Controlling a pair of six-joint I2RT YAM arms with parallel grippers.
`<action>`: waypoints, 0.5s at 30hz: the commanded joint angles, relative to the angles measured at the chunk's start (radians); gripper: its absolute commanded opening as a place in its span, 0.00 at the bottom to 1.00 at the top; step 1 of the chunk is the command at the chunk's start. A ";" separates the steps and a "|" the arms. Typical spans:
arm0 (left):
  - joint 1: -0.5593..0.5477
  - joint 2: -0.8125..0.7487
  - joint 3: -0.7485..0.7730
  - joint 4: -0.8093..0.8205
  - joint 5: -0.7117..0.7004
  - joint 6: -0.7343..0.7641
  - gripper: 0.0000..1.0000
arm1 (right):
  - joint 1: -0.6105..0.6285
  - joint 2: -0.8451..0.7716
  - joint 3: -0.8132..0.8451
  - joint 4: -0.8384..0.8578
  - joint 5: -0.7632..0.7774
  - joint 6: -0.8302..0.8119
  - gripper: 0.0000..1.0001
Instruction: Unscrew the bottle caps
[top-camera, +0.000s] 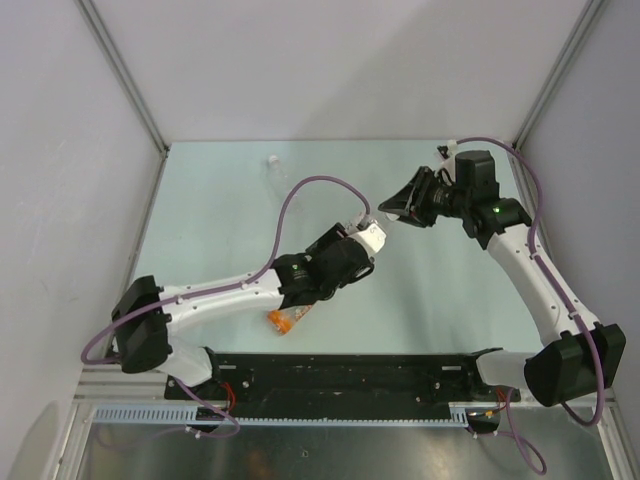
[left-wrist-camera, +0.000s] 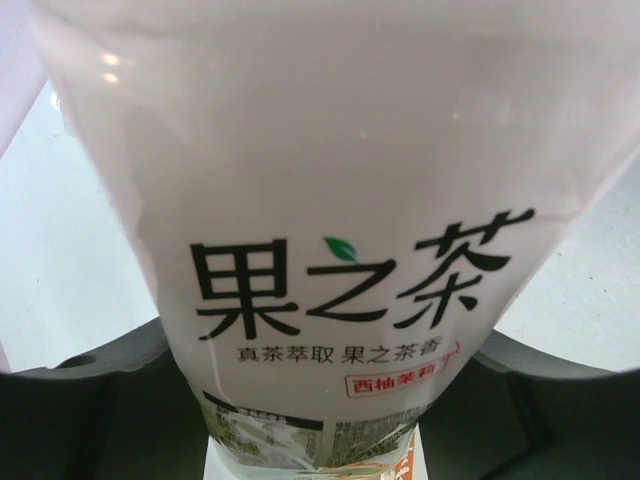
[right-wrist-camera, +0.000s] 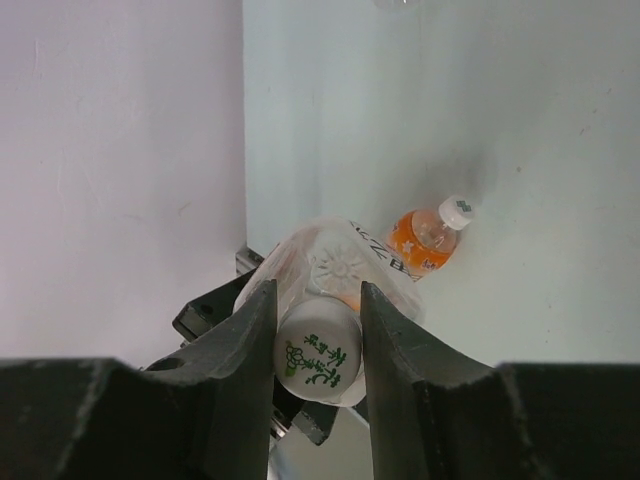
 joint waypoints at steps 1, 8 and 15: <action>-0.007 -0.060 -0.017 0.023 0.071 -0.046 0.49 | 0.009 -0.045 0.013 0.083 -0.076 -0.018 0.07; -0.007 -0.131 -0.051 0.022 0.153 -0.053 0.51 | 0.014 -0.073 0.013 0.068 -0.020 -0.061 0.67; -0.007 -0.180 -0.035 -0.078 0.192 -0.112 0.51 | 0.037 -0.124 0.035 0.017 0.115 -0.092 0.99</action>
